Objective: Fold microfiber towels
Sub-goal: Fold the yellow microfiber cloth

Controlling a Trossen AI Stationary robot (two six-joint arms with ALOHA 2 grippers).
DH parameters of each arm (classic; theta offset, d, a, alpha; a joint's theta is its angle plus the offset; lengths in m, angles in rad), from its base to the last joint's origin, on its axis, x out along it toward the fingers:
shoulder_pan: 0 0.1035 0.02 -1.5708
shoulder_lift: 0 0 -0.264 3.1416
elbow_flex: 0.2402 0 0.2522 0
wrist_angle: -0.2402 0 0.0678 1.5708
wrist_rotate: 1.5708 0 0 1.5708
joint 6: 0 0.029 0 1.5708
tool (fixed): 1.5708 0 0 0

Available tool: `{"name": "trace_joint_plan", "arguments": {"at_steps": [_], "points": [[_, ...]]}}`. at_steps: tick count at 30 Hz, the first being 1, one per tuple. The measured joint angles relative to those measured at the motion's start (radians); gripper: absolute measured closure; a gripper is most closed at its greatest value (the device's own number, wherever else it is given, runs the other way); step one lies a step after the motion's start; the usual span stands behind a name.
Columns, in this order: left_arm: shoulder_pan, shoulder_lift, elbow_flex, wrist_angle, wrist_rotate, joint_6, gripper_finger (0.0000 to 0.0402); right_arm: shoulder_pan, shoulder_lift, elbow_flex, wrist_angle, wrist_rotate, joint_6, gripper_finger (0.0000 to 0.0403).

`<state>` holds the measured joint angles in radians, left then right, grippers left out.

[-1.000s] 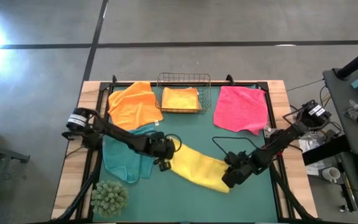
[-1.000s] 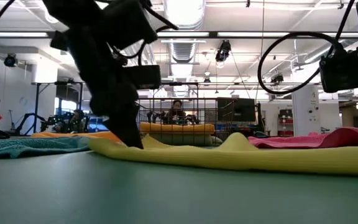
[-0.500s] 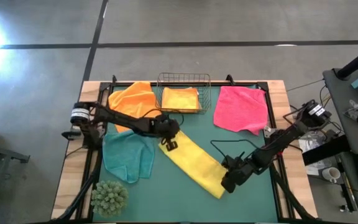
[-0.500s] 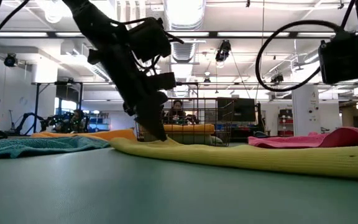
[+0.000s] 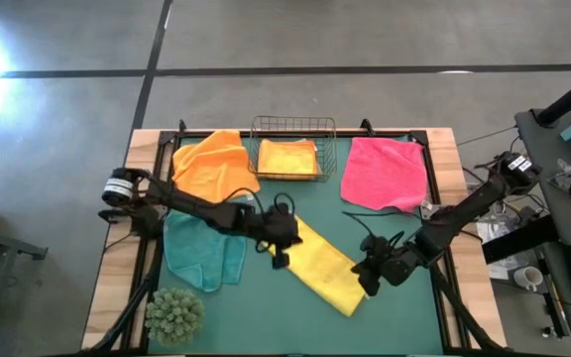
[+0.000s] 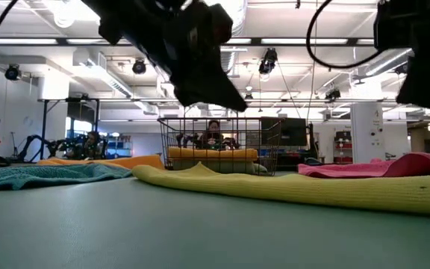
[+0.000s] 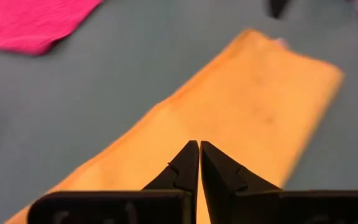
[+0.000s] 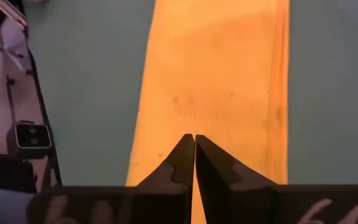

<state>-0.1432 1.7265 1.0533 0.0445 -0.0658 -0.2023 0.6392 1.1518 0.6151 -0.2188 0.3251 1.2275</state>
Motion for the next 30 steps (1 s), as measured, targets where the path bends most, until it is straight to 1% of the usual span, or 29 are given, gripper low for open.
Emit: {"name": "trace_joint_plan", "arguments": {"at_steps": [4, 7, 10, 13, 15, 18, 23, 26, 30], "points": [[-0.054, 0.016, 0.035, 0.029, -0.019, -0.001, 0.04, -0.001, -0.054, 0.0, -0.025, 0.043, -0.041, 0.0394], [-0.092, 0.035, 0.072, 0.034, -0.022, -0.002, 0.04, -0.003, -0.083, 0.0, -0.03, 0.044, -0.073, 0.0394], [-0.132, 0.076, 0.118, 0.068, -0.022, -0.004, 0.04, -0.003, -0.095, 0.0, -0.045, 0.043, -0.102, 0.0394], [-0.161, 0.139, 0.195, 0.084, -0.021, -0.004, 0.04, -0.003, -0.097, 0.0, -0.044, 0.042, -0.134, 0.0394], [-0.17, 0.193, 0.245, 0.083, -0.025, -0.012, 0.04, -0.003, -0.095, 0.0, -0.043, 0.042, -0.153, 0.0394], [-0.176, 0.279, 0.322, 0.076, -0.042, -0.075, 0.04, -0.003, -0.091, 0.0, -0.043, 0.042, -0.182, 0.0394], [-0.181, 0.38, 0.445, 0.079, -0.045, -0.082, 0.04, -0.002, -0.09, 0.0, -0.048, 0.034, -0.218, 0.0394], [-0.186, 0.418, 0.479, 0.076, -0.045, -0.109, 0.04, -0.002, -0.09, 0.0, -0.062, 0.034, -0.219, 0.0394], [-0.192, 0.438, 0.482, 0.076, -0.045, -0.133, 0.04, -0.002, -0.09, 0.0, -0.075, 0.033, -0.219, 0.0394]]}}
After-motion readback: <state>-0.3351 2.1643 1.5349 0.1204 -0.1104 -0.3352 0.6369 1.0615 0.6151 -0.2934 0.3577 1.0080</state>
